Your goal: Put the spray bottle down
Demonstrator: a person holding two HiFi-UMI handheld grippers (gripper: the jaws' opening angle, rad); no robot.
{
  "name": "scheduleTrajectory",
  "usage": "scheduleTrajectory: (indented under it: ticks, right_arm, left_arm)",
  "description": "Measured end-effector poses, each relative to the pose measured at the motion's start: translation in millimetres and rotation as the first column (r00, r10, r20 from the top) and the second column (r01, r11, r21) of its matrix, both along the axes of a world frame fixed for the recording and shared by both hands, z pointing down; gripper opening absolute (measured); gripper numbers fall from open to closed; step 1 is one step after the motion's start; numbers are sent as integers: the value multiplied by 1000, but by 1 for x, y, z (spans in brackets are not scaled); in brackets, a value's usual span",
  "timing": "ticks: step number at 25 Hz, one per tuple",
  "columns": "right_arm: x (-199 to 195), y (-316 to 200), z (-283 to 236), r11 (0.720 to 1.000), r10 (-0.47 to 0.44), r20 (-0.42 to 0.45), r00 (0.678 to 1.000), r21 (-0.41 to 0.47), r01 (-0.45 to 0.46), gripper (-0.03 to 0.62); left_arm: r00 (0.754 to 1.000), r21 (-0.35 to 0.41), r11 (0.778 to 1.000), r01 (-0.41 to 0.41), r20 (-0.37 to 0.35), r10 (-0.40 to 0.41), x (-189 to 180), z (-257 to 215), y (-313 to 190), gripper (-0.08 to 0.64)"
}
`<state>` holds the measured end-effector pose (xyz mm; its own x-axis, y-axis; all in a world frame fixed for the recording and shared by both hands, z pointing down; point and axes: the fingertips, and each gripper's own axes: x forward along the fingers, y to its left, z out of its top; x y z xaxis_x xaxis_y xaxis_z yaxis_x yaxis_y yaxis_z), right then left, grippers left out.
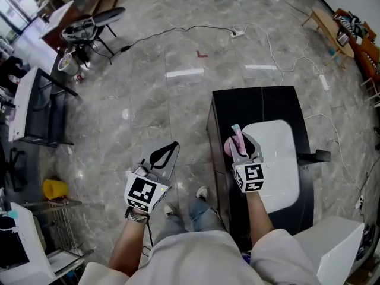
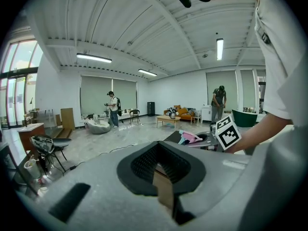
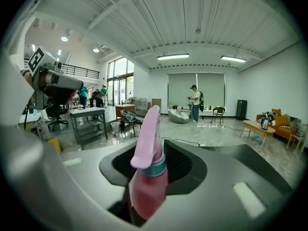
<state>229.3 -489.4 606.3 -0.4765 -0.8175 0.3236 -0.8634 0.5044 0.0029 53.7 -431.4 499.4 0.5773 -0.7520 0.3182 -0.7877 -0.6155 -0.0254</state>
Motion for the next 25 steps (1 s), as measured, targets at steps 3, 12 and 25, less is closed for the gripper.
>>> scheduleTrajectory:
  ticks: [3, 12, 25]
  right_arm:
    - [1, 2, 5, 1000, -11, -7, 1000, 1, 11, 144]
    - [2, 5, 8, 1000, 20, 0, 1000, 7, -20, 147]
    - [8, 12, 17, 999, 16, -16, 1000, -29, -16, 208]
  left_arm:
    - [1000, -4, 1000, 6, -4, -6, 2, 1, 1, 3]
    - [1000, -19, 1000, 20, -1, -20, -7, 4, 8, 3]
    - [1000, -18, 1000, 15, 4, -15, -9, 7, 21, 3]
